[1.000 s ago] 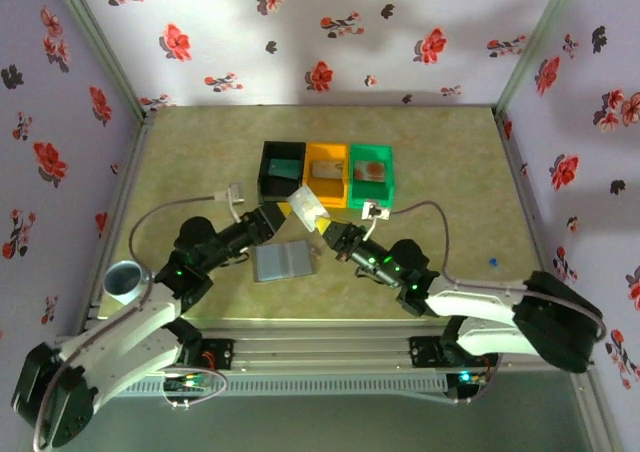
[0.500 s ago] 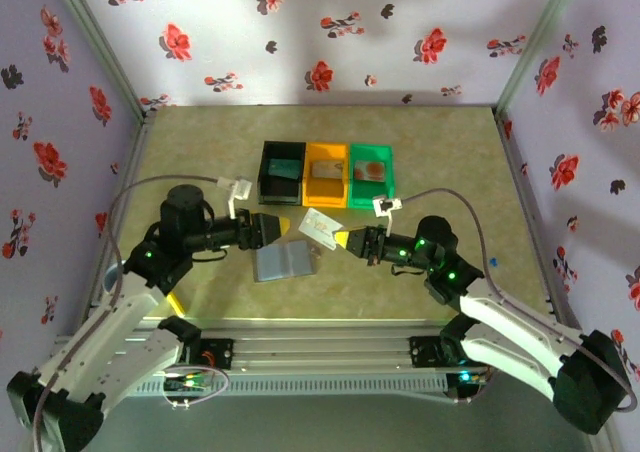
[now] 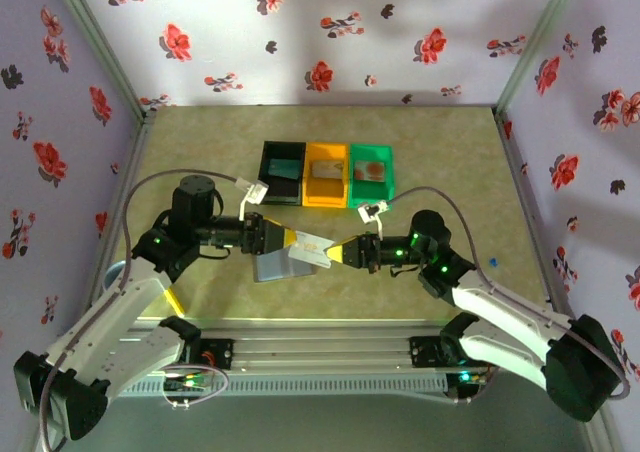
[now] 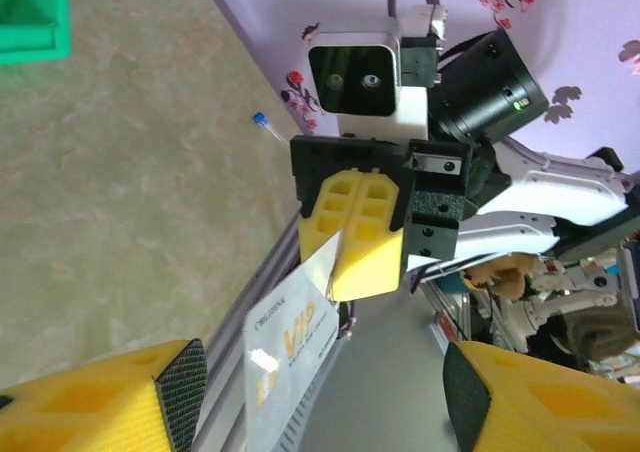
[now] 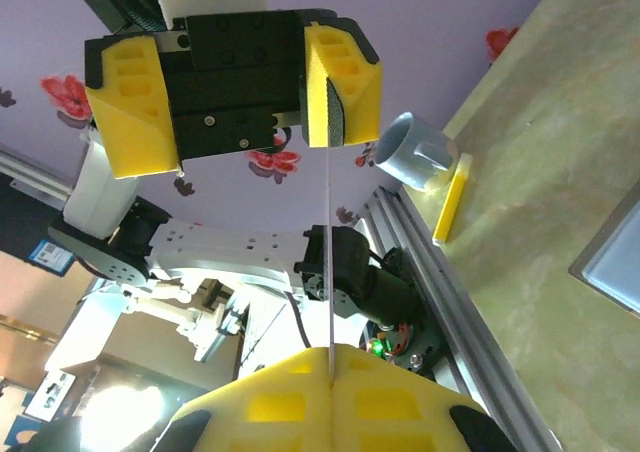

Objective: Take the credit cards out of the card holder

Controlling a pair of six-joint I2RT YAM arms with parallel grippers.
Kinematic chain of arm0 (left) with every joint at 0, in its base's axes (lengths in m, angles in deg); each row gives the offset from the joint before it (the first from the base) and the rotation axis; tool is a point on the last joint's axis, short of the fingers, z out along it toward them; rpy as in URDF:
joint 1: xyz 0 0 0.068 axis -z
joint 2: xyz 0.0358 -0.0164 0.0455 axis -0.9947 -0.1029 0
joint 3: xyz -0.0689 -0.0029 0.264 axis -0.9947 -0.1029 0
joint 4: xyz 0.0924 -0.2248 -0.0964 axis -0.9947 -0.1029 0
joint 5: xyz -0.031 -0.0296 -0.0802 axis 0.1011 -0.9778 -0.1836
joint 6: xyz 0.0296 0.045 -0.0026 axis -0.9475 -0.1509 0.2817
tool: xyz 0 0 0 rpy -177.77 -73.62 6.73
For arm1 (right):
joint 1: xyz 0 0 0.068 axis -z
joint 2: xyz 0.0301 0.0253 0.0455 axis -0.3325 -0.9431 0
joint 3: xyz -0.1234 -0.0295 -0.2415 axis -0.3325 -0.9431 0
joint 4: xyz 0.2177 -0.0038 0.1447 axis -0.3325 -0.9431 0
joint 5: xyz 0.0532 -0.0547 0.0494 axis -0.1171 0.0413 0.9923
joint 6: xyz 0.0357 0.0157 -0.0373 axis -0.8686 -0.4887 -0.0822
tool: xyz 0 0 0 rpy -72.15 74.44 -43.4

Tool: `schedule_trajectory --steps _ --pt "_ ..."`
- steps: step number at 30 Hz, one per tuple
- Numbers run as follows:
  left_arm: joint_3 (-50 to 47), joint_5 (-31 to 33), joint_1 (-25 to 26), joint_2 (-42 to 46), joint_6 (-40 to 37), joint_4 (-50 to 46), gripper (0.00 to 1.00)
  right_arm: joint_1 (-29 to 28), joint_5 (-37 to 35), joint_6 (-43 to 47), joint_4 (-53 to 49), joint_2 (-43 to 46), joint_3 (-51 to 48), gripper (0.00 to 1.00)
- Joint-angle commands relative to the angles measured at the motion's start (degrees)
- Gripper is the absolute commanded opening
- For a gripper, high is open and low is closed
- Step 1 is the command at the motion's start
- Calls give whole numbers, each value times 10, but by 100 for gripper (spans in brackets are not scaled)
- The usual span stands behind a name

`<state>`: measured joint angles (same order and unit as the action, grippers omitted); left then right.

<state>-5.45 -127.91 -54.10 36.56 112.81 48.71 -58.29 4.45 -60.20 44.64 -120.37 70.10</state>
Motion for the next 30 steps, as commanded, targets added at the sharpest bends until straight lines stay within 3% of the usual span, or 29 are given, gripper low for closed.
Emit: schedule_trajectory --steps 1,8,18,25,30 --pt "-2 -38 4 -1 -20 1 67 -1 27 -8 41 7 15 0" --pt "-2 -45 19 -8 -35 -11 65 -8 31 -3 43 -3 17 0" --pt "-2 -64 35 -20 -36 -7 36 -19 26 14 29 0 27 0" --pt "-1 -76 37 -24 -30 2 20 -20 22 22 24 5 30 0" --pt "1 -79 37 -25 -24 14 3 -21 21 29 19 7 27 0"
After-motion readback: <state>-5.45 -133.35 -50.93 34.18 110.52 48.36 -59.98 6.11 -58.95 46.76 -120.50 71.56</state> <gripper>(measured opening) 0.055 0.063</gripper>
